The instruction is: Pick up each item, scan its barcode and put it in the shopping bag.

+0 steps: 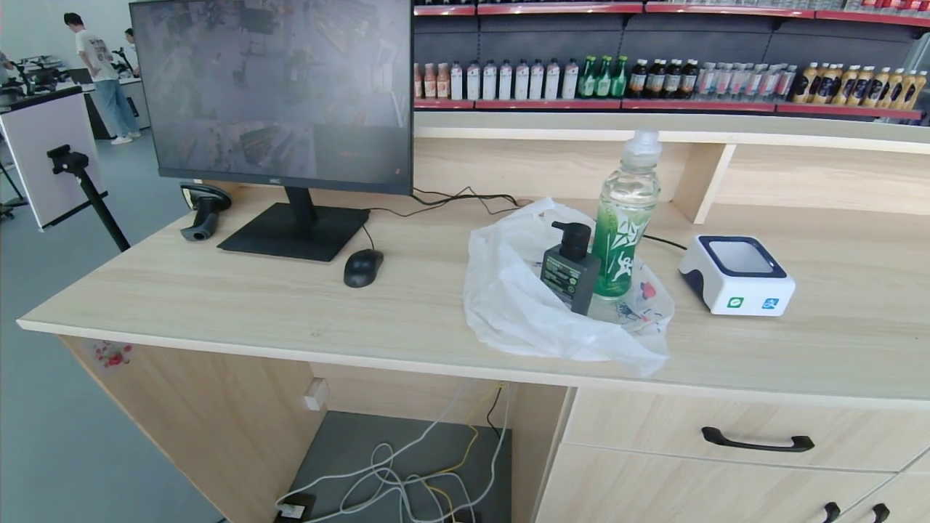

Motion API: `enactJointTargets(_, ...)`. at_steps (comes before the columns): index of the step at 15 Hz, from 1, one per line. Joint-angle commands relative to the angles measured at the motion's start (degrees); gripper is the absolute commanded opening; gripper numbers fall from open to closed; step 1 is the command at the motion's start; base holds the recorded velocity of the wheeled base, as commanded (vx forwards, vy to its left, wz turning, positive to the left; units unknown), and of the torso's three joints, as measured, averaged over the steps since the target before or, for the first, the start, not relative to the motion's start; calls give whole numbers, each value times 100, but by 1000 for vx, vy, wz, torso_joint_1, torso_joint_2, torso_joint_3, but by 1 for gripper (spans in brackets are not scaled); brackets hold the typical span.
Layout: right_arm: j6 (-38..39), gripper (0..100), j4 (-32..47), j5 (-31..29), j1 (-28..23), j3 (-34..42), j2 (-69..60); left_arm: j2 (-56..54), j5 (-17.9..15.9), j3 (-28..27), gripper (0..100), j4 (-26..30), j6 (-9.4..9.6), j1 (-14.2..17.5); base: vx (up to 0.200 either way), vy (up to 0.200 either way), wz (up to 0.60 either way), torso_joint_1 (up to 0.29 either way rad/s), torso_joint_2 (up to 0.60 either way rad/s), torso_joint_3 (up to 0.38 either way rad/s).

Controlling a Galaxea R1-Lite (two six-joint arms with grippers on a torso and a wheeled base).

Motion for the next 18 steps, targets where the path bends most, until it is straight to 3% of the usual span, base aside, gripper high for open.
enactJointTargets(1, 27, 100, -1, 1, -2, -6, 2, -2, 1, 0, 100, -4, 1, 1, 0, 0, 0, 0, 0, 0)
enactJointTargets(5, 80, 100, -1, 1, 24, -6, 2, -2, 1, 0, 100, -4, -8, 1, 0, 0, -600, 1, -1, 4)
enactJointTargets(7, 71, 100, -1, 1, 24, -6, 2, -2, 1, 0, 100, 4, 1, 1, 0, -200, -600, -2, 5, 2)
enactJointTargets(18, 80, 100, -1, 10, 24, -6, 2, -2, 1, 0, 100, 4, 1, 1, 0, -200, 0, 6, 3, 2)
